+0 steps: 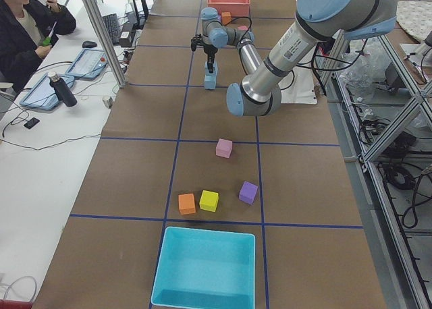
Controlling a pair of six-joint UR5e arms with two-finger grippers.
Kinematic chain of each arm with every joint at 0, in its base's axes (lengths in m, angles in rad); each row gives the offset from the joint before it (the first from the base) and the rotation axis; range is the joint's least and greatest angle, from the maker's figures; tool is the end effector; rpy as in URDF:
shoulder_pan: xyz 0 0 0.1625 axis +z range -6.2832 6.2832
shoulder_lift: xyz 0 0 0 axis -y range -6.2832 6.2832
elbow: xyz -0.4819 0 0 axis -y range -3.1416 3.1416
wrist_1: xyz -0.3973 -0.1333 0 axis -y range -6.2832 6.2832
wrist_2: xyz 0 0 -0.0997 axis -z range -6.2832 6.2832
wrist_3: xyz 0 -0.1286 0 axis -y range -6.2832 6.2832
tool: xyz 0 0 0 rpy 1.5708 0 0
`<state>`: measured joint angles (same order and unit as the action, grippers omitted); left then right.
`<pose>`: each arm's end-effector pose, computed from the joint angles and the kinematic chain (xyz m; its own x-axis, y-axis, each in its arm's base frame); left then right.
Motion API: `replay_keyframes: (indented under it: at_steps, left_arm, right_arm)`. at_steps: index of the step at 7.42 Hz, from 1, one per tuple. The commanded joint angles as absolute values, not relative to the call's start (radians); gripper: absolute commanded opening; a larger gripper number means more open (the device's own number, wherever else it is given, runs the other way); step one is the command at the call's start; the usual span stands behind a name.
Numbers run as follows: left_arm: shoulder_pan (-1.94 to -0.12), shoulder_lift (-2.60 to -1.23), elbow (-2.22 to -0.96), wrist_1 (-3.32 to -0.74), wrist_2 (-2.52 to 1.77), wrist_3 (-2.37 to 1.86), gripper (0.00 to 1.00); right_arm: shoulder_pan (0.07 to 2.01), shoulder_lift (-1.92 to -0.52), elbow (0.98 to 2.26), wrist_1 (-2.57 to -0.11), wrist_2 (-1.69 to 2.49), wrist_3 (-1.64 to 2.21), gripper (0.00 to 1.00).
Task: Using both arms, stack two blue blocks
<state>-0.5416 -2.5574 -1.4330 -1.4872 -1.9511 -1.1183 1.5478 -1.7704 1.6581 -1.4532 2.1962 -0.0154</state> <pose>0.6578 -0.4956 0.1472 0.6688 0.0714 -0.7400 -0.0379 0.9974 0.0621 0.0488 -0.4007 0.7831 0.8100 -0.0371 0.5853 0.0355 0.9993 0.0143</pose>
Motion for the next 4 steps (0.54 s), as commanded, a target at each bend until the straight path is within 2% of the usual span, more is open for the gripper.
replay_keyframes:
  at_steps: [1, 2, 3, 4]
  left_arm:
    - [-0.541, -2.545, -1.428, -1.489, -1.950, -1.089, 0.19]
    - [-0.541, -2.545, -1.424, -1.489, -1.950, -1.091, 0.22]
    - [-0.541, -2.545, -1.422, -1.503, -1.950, -1.091, 0.32]
    - [-0.541, -2.545, -1.405, -1.537, -1.950, -1.095, 0.36]
  right_arm:
    - [1.548, -1.770, 1.658, -1.453, 2.197, -0.015, 1.00]
    - [1.548, -1.770, 1.658, -1.453, 2.197, -0.015, 1.00]
    - [1.548, -1.770, 1.658, -1.453, 2.197, -0.015, 1.00]
    - [1.548, -1.770, 1.658, -1.453, 2.197, -0.015, 1.00]
